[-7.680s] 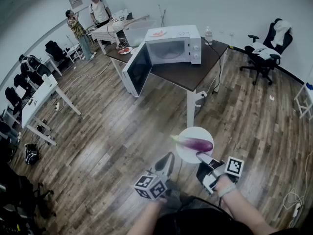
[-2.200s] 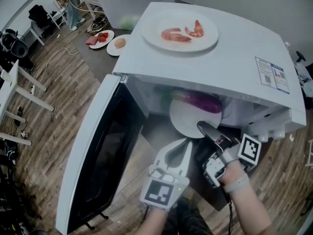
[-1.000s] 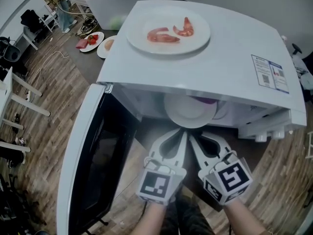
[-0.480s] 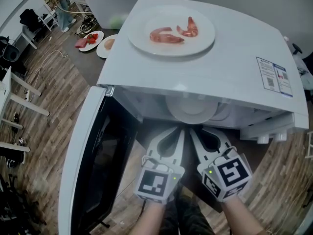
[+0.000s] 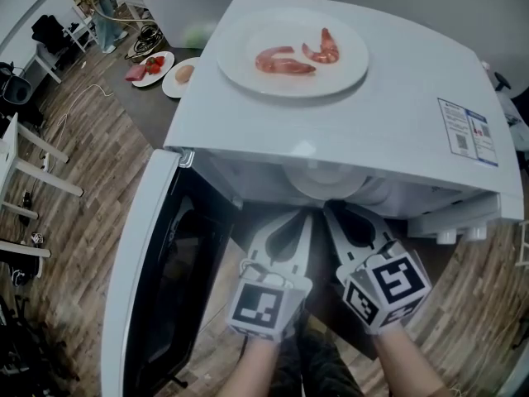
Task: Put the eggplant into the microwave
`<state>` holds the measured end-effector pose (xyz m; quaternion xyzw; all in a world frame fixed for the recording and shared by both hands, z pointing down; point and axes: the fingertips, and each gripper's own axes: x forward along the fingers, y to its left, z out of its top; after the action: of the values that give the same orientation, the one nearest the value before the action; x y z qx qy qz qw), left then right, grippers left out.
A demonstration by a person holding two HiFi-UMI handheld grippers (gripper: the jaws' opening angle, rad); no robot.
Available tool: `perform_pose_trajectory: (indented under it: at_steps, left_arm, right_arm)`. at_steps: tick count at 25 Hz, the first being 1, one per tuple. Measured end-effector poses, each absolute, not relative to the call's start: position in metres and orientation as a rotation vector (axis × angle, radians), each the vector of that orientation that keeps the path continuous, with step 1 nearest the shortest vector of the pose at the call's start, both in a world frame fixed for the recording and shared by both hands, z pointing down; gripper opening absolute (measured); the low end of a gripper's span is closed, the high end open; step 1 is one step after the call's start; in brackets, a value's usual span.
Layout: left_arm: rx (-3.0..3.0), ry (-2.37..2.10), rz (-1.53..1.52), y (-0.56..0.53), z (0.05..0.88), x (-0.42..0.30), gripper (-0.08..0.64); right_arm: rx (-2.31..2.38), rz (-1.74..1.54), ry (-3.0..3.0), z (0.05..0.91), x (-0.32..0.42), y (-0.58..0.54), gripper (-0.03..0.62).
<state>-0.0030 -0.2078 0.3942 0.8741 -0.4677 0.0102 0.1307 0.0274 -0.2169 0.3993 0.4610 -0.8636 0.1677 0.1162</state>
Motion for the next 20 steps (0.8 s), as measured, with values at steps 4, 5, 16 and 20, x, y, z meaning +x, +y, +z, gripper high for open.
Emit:
perform_pose_trajectory:
  at_steps: [4, 5, 16, 20]
  left_arm:
    - [2.535, -1.351, 0.026, -0.209, 0.395, -0.002, 0.0]
    - [2.535, -1.35, 0.024, -0.21, 0.395, -0.002, 0.0]
    - [2.537, -1.347, 0.009, -0.214, 0.39, -0.002, 0.0]
    - [2.535, -1.348, 0.002, -0.214, 0.389, -0.003, 0.0]
  right_arm:
    - [1.355, 0.482, -2.526, 0.399, 0.026, -0.22, 0.002]
    - [1.356, 0.481, -2.525, 0.399, 0.026, -0.22, 0.002]
    - [1.414, 0.496, -2.505, 0.396, 0.03, -0.231, 0.002]
    - [1.42, 0.455, -2.524, 0.392, 0.03, -0.23, 0.002]
